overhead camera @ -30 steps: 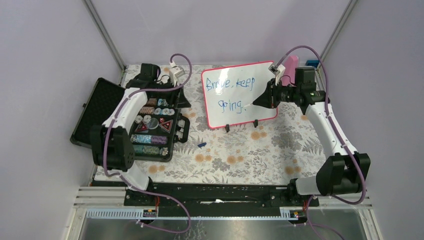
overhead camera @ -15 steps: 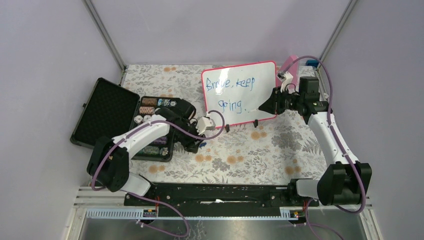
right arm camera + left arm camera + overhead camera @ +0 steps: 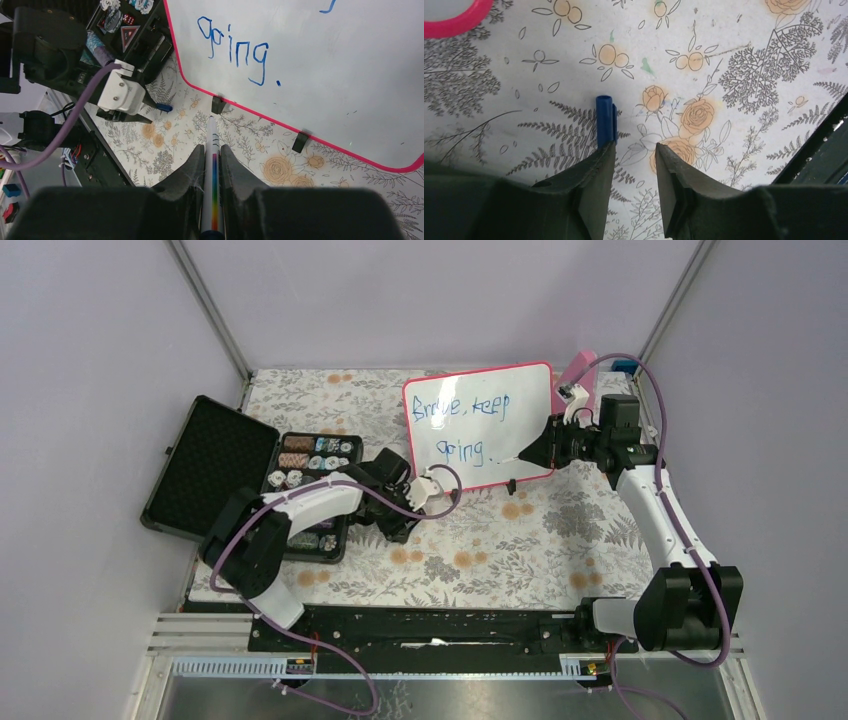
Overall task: Write a sentence on the whiteboard
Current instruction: Close the whiteboard marker at the center of the board.
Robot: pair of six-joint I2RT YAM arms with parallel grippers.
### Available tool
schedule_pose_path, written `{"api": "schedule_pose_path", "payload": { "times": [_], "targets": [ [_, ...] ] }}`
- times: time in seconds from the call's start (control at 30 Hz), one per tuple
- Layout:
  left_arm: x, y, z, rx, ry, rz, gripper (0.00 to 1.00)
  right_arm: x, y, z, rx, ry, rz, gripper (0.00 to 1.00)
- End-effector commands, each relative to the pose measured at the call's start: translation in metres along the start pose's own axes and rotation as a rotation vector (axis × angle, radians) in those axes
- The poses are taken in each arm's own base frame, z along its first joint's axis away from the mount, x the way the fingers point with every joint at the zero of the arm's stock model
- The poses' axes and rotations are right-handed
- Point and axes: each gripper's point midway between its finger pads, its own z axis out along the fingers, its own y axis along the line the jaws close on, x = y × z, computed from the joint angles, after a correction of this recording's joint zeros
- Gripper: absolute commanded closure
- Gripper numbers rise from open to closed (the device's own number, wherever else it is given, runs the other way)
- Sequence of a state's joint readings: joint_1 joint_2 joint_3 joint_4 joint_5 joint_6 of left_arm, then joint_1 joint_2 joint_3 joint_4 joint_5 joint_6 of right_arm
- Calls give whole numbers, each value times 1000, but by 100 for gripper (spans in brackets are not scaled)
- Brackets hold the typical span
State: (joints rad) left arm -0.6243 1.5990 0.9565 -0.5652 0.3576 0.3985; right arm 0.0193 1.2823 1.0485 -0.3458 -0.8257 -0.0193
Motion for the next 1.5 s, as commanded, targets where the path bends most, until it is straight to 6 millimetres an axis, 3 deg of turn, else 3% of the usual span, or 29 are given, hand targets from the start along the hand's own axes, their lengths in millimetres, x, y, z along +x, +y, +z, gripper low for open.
{"api": "schedule_pose_path", "payload": {
  "times": [0.0, 0.3, 0.47, 0.57, 0.7, 0.83, 0.93, 1.2, 1.47],
  "targets": [
    [-9, 7, 14, -25, -27, -10, 60, -13, 2, -4, 4, -43, -33, 100],
    [10, 2, 30, -79, 57, 42, 77, -12, 2, -2, -6, -36, -27, 100],
    [16, 3, 30, -102, 84, 77, 77, -12, 3, -2, -17, -34, -26, 100],
    [10, -9, 14, -43, 56, 154, 70, -11, 4, -2, -18, -33, -28, 100],
    [-14, -25, -23, 4, -44, 302, 58, -10, 5, -1, -28, -30, -24, 100],
    [-31, -12, -43, -49, -84, 426, 56, -8, 4, 0, -33, -22, -21, 100],
    [-34, 0, -41, -45, -92, 488, 54, -7, 4, 1, -34, -22, -21, 100],
    [-43, 9, -20, -12, -131, 610, 51, -7, 6, -1, -38, -25, -23, 100],
    [-21, 19, 10, -13, -88, 636, 51, -7, 5, 0, -42, -22, -20, 100]
  ]
}}
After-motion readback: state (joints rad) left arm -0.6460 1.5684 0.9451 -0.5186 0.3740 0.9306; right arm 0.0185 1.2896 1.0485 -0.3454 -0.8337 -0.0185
